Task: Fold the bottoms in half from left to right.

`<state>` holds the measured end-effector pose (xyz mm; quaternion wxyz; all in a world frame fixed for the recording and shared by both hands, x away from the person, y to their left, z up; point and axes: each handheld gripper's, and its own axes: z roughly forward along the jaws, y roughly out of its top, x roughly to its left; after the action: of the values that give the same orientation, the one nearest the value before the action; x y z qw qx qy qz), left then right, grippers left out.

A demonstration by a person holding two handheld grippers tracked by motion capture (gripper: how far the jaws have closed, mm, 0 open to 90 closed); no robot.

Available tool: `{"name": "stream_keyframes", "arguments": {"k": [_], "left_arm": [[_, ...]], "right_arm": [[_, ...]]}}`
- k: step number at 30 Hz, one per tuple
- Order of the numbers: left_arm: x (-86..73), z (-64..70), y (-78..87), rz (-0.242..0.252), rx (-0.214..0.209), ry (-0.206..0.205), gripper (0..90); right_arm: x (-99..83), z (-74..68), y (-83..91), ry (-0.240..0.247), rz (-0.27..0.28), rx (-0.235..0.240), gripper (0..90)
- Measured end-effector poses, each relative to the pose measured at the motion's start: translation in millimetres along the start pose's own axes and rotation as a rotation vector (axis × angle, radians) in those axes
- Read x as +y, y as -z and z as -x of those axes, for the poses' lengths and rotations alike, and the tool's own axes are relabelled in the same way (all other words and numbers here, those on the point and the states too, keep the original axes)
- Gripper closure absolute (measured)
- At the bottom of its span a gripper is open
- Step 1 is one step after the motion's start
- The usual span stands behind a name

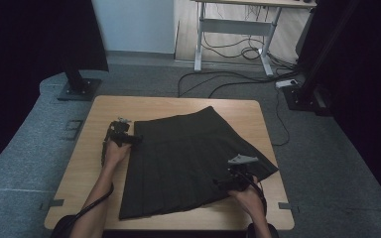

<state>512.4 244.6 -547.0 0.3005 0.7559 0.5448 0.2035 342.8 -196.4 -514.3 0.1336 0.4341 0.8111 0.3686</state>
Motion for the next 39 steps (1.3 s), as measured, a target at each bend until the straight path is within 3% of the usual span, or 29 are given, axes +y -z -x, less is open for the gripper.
{"name": "stream_keyframes", "arguments": {"k": [4, 5, 6, 15, 22, 23, 26, 27, 28, 31, 32, 36, 37, 39], "left_arm": [[-0.5, -0.1, 0.6, -0.001, 0.000, -0.001, 5.5], [-0.5, -0.1, 0.6, -0.001, 0.000, -0.001, 5.5], [-0.5, -0.2, 0.6, -0.002, -0.001, -0.002, 5.4], [0.0, -1.0, -0.4, -0.004, -0.001, 0.003, 3.4], [-2.3, -1.0, 1.9, -0.006, -0.006, -0.002, 3.6], [-2.3, -1.0, 1.9, -0.006, -0.006, -0.002, 3.6], [-5.5, -0.5, 4.9, -0.005, -0.004, -0.003, 3.7], [-5.5, -0.5, 4.9, -0.005, -0.004, -0.003, 3.8], [-7.6, -0.2, 6.8, -0.005, -0.003, -0.002, 3.7], [-9.8, 0.1, 8.8, -0.004, -0.003, -0.002, 3.8], [-11.7, 0.0, 10.7, -0.006, -0.005, -0.004, 3.8], [-13.9, 0.1, 12.7, -0.005, -0.005, -0.005, 3.9], [-13.9, 0.1, 12.7, -0.005, -0.005, -0.005, 3.9], [-14.4, 0.2, 13.2, -0.005, -0.005, -0.004, 3.9]], "right_arm": [[11.4, -23.7, -13.5, 0.068, -0.016, 0.054, 4.0], [11.4, -23.7, -13.5, 0.068, -0.016, 0.054, 4.0], [18.2, -38.4, -20.7, 0.106, -0.022, 0.085, 4.0], [40.3, -101.0, -50.9, 0.246, -0.051, 0.222, 4.1], [45.6, -146.6, -73.4, 0.334, -0.082, 0.312, 5.0], [45.6, -146.6, -73.4, 0.334, -0.082, 0.312, 5.0], [46.7, -171.3, -80.9, 0.385, -0.099, 0.361, 5.1], [46.7, -171.3, -80.9, 0.385, -0.099, 0.361, 5.1], [46.7, -184.9, -84.4, 0.411, -0.108, 0.386, 5.0], [45.8, -195.1, -87.0, 0.436, -0.120, 0.406, 4.9], [44.2, -206.1, -89.9, 0.463, -0.134, 0.426, 4.2], [39.3, -224.2, -94.8, 0.519, -0.171, 0.454, 1.7], [39.3, -224.2, -94.8, 0.519, -0.171, 0.454, 1.7], [36.1, -231.1, -96.4, 0.578, -0.194, 0.428, 0.7]]}}
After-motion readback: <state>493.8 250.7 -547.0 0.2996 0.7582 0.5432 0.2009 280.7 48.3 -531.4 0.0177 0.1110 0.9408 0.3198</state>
